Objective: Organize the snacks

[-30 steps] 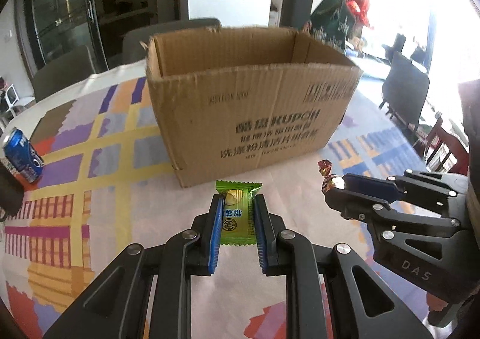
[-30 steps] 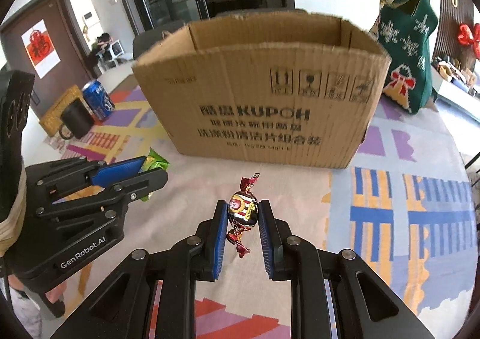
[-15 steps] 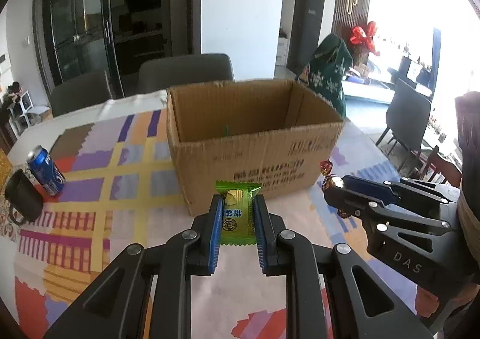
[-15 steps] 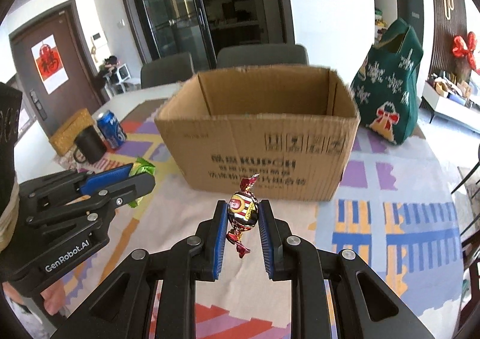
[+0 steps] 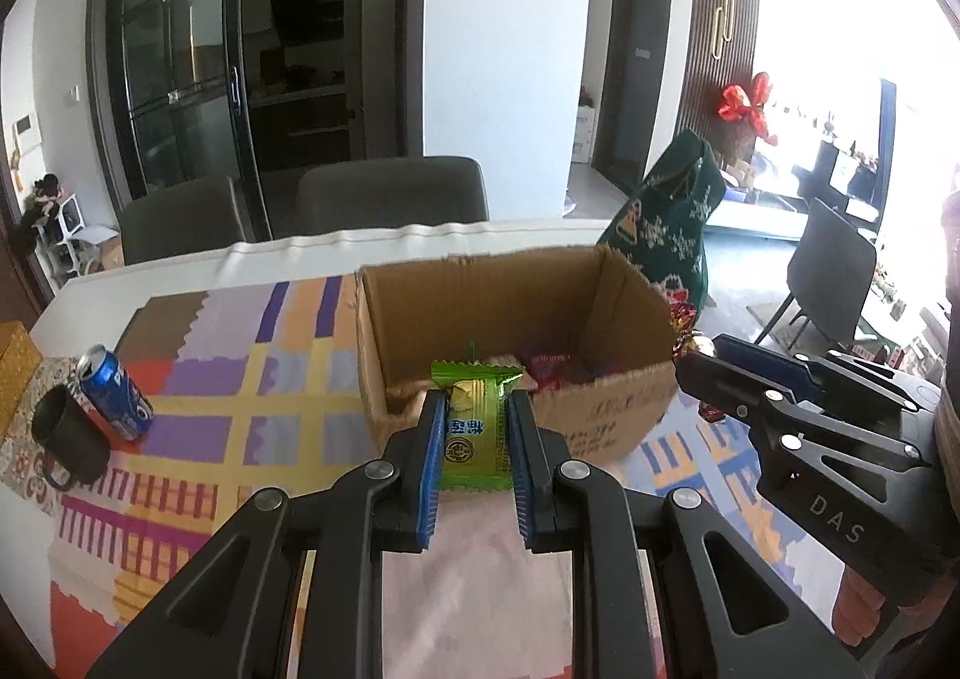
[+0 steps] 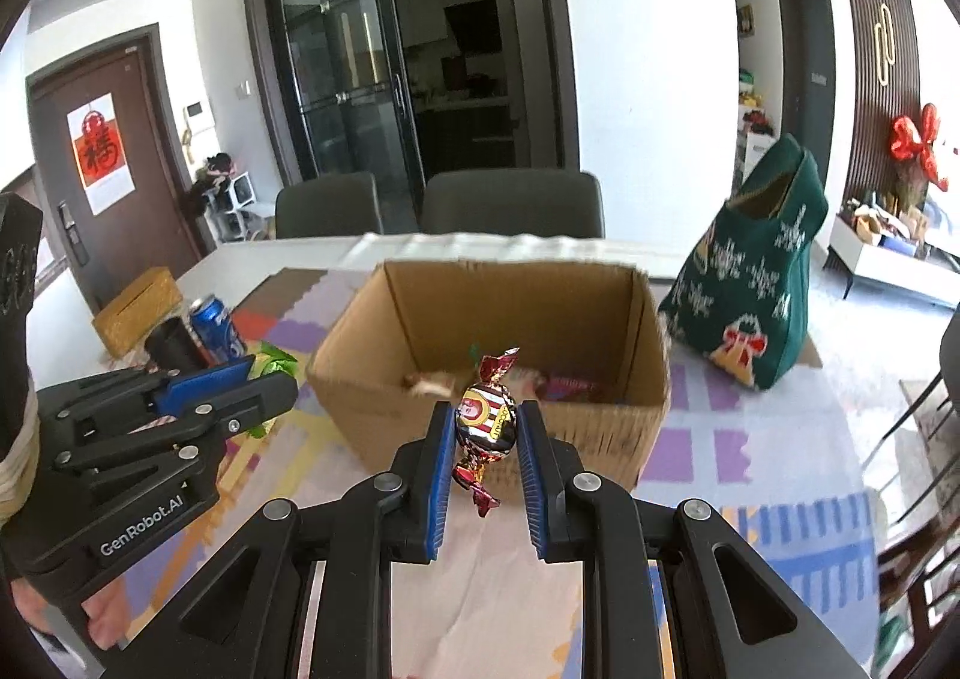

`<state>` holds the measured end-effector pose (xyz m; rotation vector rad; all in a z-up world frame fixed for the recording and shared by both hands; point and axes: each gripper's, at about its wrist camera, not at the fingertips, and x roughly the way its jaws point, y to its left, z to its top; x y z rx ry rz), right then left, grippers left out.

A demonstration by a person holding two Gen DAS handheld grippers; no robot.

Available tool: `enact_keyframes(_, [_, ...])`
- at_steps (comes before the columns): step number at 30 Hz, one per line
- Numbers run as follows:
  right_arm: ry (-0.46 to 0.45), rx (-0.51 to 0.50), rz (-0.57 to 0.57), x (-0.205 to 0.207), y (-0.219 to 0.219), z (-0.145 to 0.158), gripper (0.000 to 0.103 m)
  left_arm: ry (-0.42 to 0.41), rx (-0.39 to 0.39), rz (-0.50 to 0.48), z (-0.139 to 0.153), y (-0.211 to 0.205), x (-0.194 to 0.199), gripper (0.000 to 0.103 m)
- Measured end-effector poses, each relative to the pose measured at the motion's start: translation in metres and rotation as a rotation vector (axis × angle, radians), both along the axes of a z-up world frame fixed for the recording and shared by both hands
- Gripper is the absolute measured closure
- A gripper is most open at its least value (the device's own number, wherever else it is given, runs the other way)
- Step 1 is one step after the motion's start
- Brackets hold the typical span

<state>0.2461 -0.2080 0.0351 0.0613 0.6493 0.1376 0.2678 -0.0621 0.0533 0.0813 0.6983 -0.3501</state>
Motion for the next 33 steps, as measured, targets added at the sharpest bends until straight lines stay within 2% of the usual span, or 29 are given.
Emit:
enact_keyframes(10, [-0.027,-0.025,-0.009,0.03,-0.003,0.021,0.081,0.018,0.009,0.014,0.011,-0.006,0.038,0.082])
enact_keyframes(27, [0.019,-0.061,-0.012,0.083,-0.005,0.017,0.081,0.053,0.054,0.02,-0.001,-0.02,0.092,0.081])
enact_keyframes(28, [0.022,-0.064,-0.014,0.086,-0.005,0.016,0.081,0.051,0.066,0.024,-0.002,-0.021,0.094,0.079])
enact_keyframes(30, [0.034,-0.071,-0.014,0.091,-0.005,0.014,0.08,0.046,0.087,0.037,-0.003,-0.022,0.095,0.061])
enact_keyframes(31, [0.037,-0.067,-0.015,0.092,-0.005,0.013,0.079,0.034,0.09,0.045,-0.003,-0.021,0.094,0.059])
enact_keyframes(33, [0.05,-0.062,-0.028,0.093,-0.008,0.011,0.063,0.023,0.096,0.051,-0.003,-0.02,0.092,0.059])
